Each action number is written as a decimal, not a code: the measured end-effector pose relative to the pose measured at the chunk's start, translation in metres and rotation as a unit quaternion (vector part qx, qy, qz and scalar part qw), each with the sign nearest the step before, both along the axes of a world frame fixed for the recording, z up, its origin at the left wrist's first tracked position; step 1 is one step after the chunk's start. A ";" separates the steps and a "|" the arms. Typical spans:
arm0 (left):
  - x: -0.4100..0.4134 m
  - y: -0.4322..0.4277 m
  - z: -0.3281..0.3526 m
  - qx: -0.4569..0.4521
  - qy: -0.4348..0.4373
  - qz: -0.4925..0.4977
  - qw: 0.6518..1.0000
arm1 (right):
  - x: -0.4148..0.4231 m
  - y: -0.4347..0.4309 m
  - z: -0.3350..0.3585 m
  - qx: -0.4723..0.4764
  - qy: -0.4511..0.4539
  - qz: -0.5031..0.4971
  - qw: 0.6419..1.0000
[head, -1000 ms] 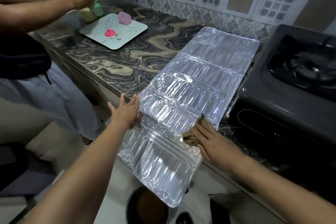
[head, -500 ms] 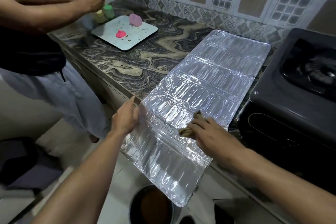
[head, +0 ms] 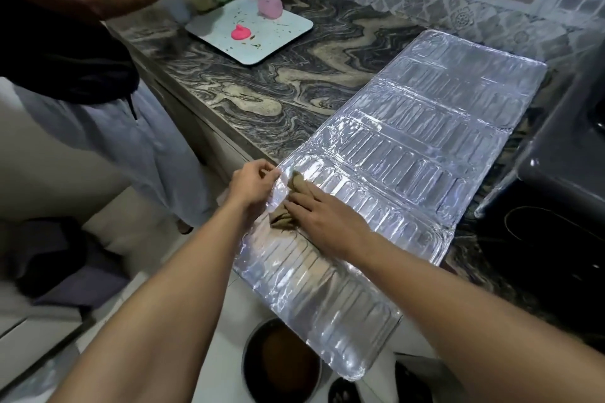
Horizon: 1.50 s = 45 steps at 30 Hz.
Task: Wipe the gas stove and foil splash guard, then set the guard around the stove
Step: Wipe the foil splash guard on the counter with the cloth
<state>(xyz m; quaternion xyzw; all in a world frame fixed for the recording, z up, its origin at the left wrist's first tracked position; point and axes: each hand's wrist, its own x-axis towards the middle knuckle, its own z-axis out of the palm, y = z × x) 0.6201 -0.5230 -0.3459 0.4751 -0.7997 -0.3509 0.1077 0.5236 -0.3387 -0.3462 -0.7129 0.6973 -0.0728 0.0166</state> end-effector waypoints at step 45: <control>-0.020 0.047 0.054 -0.042 -0.174 0.046 0.983 | -0.067 0.186 0.095 0.260 -0.106 -0.204 0.938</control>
